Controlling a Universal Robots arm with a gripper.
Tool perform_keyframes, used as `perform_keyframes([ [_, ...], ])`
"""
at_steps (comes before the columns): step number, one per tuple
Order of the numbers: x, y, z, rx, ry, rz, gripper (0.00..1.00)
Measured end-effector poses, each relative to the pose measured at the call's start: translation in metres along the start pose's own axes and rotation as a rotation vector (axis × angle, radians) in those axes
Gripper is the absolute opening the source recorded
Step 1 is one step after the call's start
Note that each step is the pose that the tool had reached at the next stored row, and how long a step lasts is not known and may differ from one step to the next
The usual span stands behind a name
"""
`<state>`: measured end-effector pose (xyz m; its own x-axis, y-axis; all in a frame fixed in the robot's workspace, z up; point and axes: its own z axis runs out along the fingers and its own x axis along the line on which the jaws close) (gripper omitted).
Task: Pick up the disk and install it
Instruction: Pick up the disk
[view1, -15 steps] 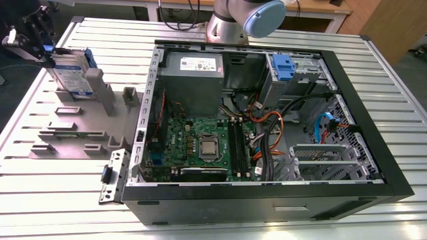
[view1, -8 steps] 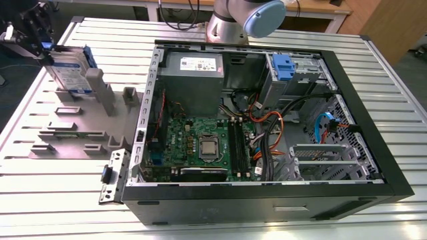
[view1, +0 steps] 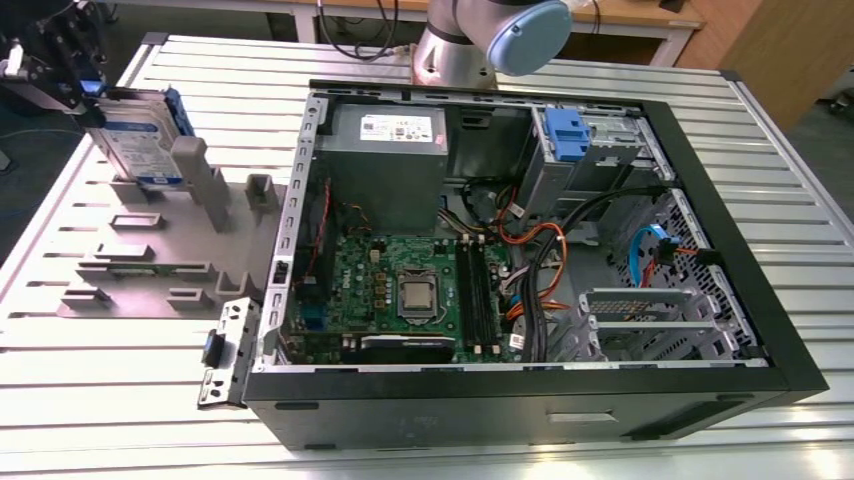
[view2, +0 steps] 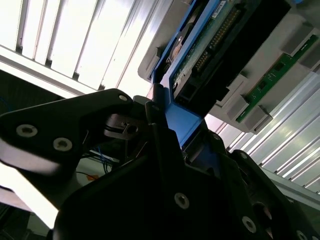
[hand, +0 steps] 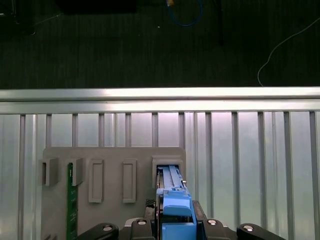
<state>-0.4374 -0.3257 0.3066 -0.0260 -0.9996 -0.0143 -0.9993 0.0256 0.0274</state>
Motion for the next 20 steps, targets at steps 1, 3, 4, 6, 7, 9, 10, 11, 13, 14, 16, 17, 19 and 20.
perform_keyframes([
  [1,0.0000,0.0000,0.0000,0.0000,0.0000,0.000,0.36],
  [3,0.0000,0.0000,-0.0003,-0.0004,0.0002,0.000,0.36],
  [4,0.0000,0.0000,-0.0003,-0.0003,0.0002,0.000,0.36],
  [6,0.0000,0.0001,-0.0037,-0.0004,0.0002,0.000,0.36],
  [7,-0.0001,0.0001,-0.0037,-0.0002,0.0001,0.000,0.36],
  [9,-0.0001,0.0001,-0.0040,-0.0003,0.0002,0.000,0.36],
  [10,-0.0001,0.0001,-0.0041,-0.0003,0.0002,0.000,0.36],
  [11,-0.0001,0.0001,-0.0047,-0.0003,0.0002,0.000,0.36],
  [13,-0.0001,0.0002,-0.0052,-0.0003,0.0002,0.000,0.36],
  [14,-0.0001,0.0002,-0.0053,-0.0003,0.0002,0.000,0.36],
  [16,-0.0001,0.0002,-0.0058,-0.0004,0.0002,0.000,0.36],
  [17,-0.0001,0.0002,-0.0060,-0.0003,0.0002,0.000,0.36],
  [19,-0.0001,0.0002,-0.0064,-0.0003,0.0002,0.000,0.36],
  [20,-0.0001,0.0002,-0.0067,-0.0004,0.0002,0.000,0.36],
])
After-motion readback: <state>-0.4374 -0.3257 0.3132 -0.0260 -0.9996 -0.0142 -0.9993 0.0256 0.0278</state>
